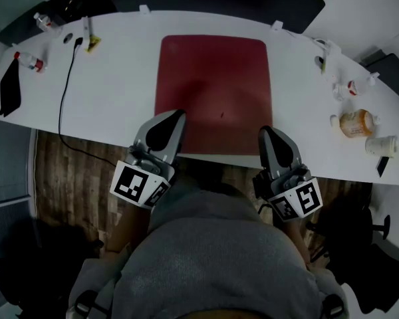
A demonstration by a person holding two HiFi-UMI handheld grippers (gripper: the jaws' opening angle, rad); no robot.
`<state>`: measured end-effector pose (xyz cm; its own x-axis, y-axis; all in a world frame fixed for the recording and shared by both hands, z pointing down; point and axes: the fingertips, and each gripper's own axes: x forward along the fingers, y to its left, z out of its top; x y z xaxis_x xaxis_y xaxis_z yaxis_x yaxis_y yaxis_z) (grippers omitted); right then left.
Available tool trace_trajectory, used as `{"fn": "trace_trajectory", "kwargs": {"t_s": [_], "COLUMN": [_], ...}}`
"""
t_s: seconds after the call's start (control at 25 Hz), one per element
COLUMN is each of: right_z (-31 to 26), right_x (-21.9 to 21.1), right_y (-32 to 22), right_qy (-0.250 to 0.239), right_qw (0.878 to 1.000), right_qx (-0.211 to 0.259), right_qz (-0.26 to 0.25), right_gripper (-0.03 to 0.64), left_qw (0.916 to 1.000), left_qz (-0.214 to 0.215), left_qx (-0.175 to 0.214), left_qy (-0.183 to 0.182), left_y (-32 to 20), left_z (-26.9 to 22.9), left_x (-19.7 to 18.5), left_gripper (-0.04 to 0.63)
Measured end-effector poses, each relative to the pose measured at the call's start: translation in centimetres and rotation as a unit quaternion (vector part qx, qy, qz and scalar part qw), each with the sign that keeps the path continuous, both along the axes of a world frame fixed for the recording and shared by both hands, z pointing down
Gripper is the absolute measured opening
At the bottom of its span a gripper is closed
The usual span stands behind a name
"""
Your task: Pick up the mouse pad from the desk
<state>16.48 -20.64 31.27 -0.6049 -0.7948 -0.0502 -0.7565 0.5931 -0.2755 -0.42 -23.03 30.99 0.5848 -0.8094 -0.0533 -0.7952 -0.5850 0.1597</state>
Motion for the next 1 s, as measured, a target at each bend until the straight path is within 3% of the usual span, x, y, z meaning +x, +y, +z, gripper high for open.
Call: {"fn": "trace_trajectory", "kwargs": {"t_s": [0.32,0.64,0.8,0.84,1.0], "right_z": [0.7,1.0,1.4,1.6,3.3], "right_x": [-0.7,-0.9,-1.8,-2.0,-2.4], "right_y": [-0.7,-1.0,-0.4,-0.3,0.3], "right_qy": [0.019,0.009,0.038,0.044,0.086], "right_qw": [1.0,0.999,0.995,0.993,0.984], "right_qx": [-0.001,-0.008,0.002,0.004,0.008], "right_qz": [-0.013,-0.044,-0.091,-0.105,-0.158], "right_gripper": [0.002,0.002,0.002,0.002,0.009], "left_qw": [0.9998,0.9987,0.9944,0.9926,0.9803], "left_qz": [0.001,0.042,0.079,0.09,0.136], "left_qx": [-0.01,-0.015,-0.028,-0.03,-0.052], "left_qy": [-0.017,-0.027,-0.064,-0.076,-0.133], "left_y": [0.2,0.2,0.6,0.8,1.7], "left_z": [0.4,0.7,2.4,2.8,5.7], "left_x": [-1.4,-1.6,-1.6,-1.5,-1.2], "left_gripper": [-0.002,-0.001,0.002,0.065,0.161]}}
